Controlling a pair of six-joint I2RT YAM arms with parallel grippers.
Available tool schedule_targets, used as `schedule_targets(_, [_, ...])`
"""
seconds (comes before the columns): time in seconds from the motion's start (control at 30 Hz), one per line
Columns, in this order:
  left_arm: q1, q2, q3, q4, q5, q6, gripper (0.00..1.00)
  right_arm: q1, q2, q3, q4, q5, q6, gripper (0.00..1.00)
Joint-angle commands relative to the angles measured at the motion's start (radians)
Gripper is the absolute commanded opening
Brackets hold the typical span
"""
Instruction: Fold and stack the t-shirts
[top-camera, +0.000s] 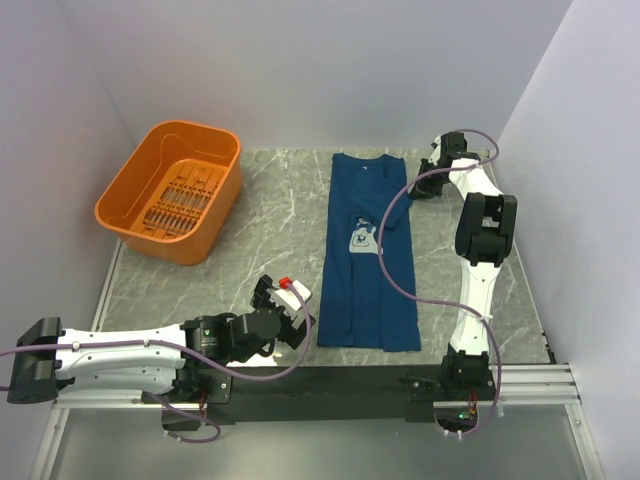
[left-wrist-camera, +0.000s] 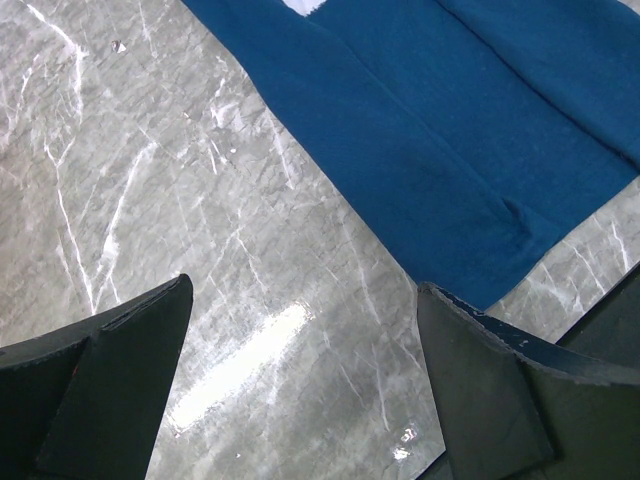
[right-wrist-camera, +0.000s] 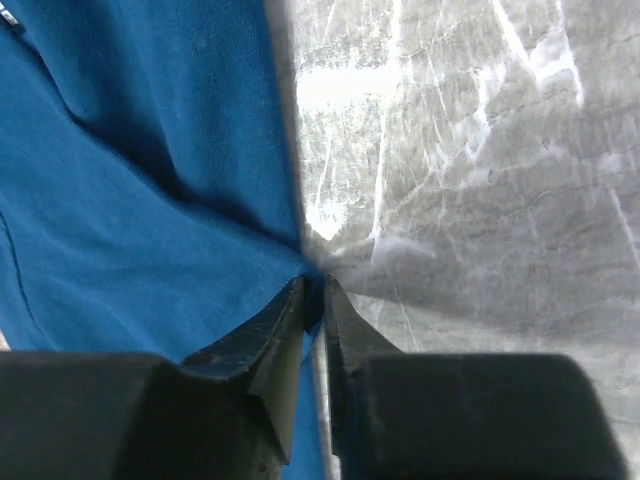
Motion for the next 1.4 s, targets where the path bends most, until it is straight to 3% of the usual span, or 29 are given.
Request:
schedule_targets(0.0, [-0.006,-0.008,0.001,0.042,-0.016,-0.011,0.99,0.002,-0.043,0.009,0.017,-0.010,-0.004,0.16])
schedule_targets(0.07, [-0.006,-0.007,0.002,0.041,-0.015,-0.011,0.99,0.002,-0.069,0.000,0.031,-0.014,-0.008,0.07])
schedule_targets(0.17, [-0.006,-0.002,0.004,0.041,-0.016,-0.011,0.99,0.009,-0.111,-0.022,0.049,-0.007,-0.024,0.03])
schedule_targets(0.43, [-0.006,0.003,0.005,0.041,-0.013,-0.009,0.99,0.071,-0.220,-0.117,0.098,0.045,-0.077,0.02])
schedule_targets(0.63, [-0.006,0.000,0.005,0.041,-0.012,-0.008,1.00,0.192,-0.192,-0.085,0.074,0.102,-0.111,0.03])
schedule_targets(0.73, [-0.006,0.001,0.005,0.041,-0.012,-0.008,0.99,0.247,-0.174,-0.068,0.057,0.128,-0.136,0.07])
schedule_targets(0.97, [-0.006,0.006,0.005,0.041,-0.007,-0.006,0.99,0.301,-0.169,-0.034,-0.012,0.112,-0.189,0.32])
schedule_targets(1.17, [-0.006,0.007,0.007,0.044,0.001,-0.001,0.99,0.305,-0.229,-0.063,-0.072,-0.029,-0.316,0.38])
schedule_targets(1.3, [-0.006,0.007,0.004,0.057,0.027,0.017,0.99,0.296,-0.376,-0.124,-0.207,-0.224,-0.612,0.38])
schedule_targets(1.37, [-0.006,0.012,0.001,0.100,0.016,0.029,0.99,0.293,-0.485,-0.286,-0.205,-0.278,-0.780,0.38])
